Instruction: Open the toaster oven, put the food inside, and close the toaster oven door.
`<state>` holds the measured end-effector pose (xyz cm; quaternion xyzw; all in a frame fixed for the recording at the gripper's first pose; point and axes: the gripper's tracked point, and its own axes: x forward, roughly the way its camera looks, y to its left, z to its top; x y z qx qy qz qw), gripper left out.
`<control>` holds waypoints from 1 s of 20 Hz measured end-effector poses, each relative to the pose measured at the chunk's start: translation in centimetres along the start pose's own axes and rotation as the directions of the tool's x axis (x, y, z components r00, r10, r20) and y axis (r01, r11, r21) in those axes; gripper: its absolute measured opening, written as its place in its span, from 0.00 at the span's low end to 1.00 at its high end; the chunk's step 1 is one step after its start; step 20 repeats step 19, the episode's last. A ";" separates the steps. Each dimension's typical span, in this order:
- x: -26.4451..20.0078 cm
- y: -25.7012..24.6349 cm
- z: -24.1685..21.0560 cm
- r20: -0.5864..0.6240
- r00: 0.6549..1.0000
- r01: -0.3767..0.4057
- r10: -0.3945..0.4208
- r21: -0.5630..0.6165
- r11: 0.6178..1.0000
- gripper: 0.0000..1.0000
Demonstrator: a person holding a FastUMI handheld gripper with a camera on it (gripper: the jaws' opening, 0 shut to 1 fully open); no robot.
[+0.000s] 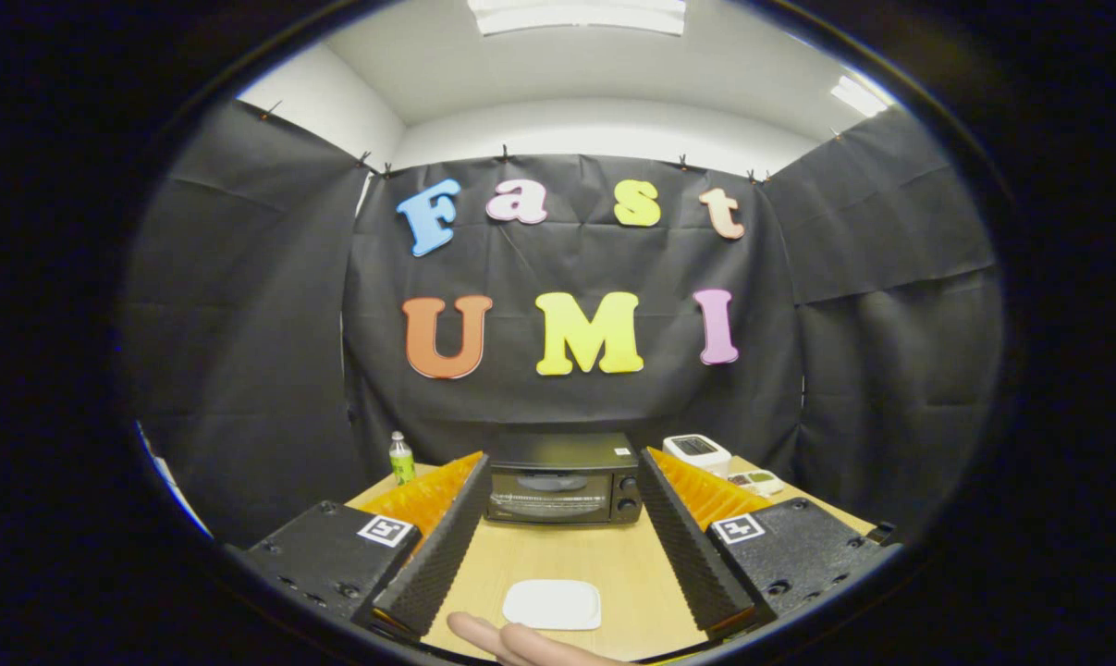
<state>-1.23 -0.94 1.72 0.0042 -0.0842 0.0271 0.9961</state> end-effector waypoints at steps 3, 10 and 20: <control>-1.1 -0.5 -0.1 0.027 1.000 -0.010 0.011 -0.032 0.999 1.00; 0.3 -1.5 -3.5 -0.081 0.997 -0.022 0.021 -0.011 1.000 1.00; 0.8 -2.1 -4.6 -0.106 0.994 -0.027 0.026 -0.012 1.000 1.00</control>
